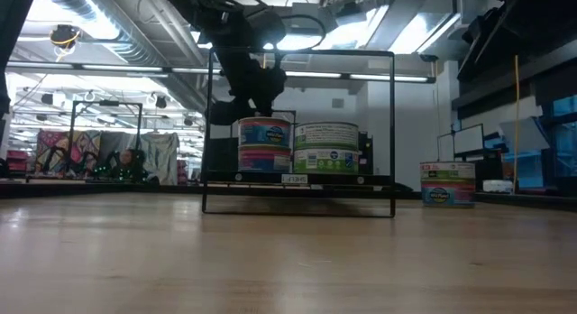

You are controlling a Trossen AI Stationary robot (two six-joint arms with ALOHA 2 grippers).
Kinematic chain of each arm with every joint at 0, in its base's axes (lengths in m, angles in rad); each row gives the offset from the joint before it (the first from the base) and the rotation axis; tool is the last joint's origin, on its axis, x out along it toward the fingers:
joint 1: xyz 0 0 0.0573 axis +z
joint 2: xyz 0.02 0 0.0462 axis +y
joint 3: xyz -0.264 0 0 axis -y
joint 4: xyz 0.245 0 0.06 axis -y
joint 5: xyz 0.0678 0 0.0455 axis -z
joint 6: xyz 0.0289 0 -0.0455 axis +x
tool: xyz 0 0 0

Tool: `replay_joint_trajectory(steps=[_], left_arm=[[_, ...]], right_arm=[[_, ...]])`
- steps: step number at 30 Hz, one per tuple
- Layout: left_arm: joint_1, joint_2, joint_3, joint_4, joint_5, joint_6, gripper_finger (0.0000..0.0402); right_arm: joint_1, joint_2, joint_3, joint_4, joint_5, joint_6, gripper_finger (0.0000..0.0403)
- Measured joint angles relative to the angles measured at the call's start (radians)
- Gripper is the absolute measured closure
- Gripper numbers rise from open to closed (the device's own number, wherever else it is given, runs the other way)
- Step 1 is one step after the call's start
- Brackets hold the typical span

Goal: Stack canned seafood by type on shelf
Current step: Stack the red tuna can on top of the other red tuna can on the shelf

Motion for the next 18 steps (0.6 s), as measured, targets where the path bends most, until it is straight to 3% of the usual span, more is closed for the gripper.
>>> replay_joint_trajectory(steps=[18], left_arm=[[-0.003,0.000,0.001,0.005,0.000,-0.034,0.0247]], right_arm=[[0.000,0.000,0.000,0.000,0.000,0.000,0.0207]])
